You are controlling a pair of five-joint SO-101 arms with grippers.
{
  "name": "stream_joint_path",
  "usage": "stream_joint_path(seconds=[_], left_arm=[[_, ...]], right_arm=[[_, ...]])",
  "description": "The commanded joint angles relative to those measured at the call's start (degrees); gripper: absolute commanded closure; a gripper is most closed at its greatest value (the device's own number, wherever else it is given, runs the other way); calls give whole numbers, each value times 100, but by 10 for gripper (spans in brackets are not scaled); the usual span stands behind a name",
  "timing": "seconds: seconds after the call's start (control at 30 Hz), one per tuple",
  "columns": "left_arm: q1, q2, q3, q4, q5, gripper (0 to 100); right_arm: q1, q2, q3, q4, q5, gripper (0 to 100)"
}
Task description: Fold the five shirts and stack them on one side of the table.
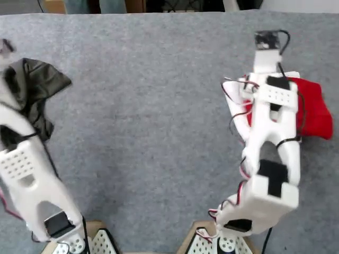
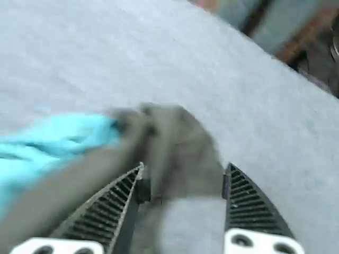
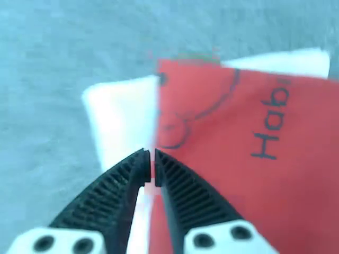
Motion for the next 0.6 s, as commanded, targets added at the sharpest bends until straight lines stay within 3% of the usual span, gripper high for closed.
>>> stream_joint_path(seconds=[0.0,0.17,0.33,0.57], left_arm=[[-576,-800,936,53,-589,750],[-1446,-1925,3090,53,-976,755],[-1684,-3235,5798,-141,-1248,752],[-1657,-3754,9402,-2866,-1240,755]], right_arm=[[-475,-725,-330,624,18,980],[-835,-971,-330,1108,18,980],[-958,-936,-330,1618,18,980],[-923,-936,-321,1846,18,980]])
